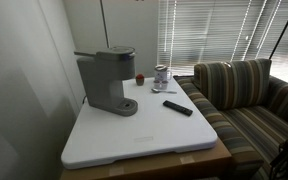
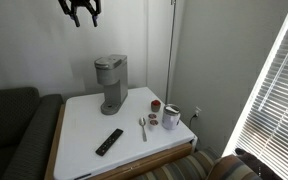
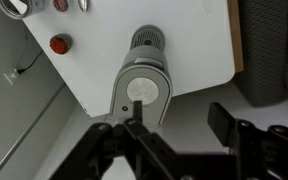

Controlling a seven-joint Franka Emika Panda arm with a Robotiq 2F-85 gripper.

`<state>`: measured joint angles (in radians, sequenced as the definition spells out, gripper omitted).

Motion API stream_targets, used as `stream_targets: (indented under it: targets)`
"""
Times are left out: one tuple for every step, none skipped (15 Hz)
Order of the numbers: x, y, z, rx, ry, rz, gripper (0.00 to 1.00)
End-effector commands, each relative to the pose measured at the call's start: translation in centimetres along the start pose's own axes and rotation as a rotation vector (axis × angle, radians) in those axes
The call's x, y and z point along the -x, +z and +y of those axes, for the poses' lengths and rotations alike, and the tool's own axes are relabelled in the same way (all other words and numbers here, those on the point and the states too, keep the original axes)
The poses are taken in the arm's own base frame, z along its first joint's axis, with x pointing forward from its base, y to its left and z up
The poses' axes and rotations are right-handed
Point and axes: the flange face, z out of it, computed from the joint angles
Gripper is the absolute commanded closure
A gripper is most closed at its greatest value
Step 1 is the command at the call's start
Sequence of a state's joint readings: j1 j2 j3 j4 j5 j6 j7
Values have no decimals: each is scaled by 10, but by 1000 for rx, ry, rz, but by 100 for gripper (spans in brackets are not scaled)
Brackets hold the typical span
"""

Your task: Press down on the top of the coffeemaker

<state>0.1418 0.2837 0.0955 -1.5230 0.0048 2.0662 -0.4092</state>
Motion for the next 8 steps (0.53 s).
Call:
stream_targets:
  targets:
    - [-23,28,19,-47,52,30,60]
    - [-27,36,24,-55,67,31,68]
    - [-28,44,29,-59,88,26,74]
    - [-30,52,34,-60,106,20,82]
    - [-32,59,37,-66,118,15,88]
    - [-34,66,40,-61,128,9,95]
    - [-37,72,41,-58,132,0,99]
    - [-39,79,42,-52,142,-9,100]
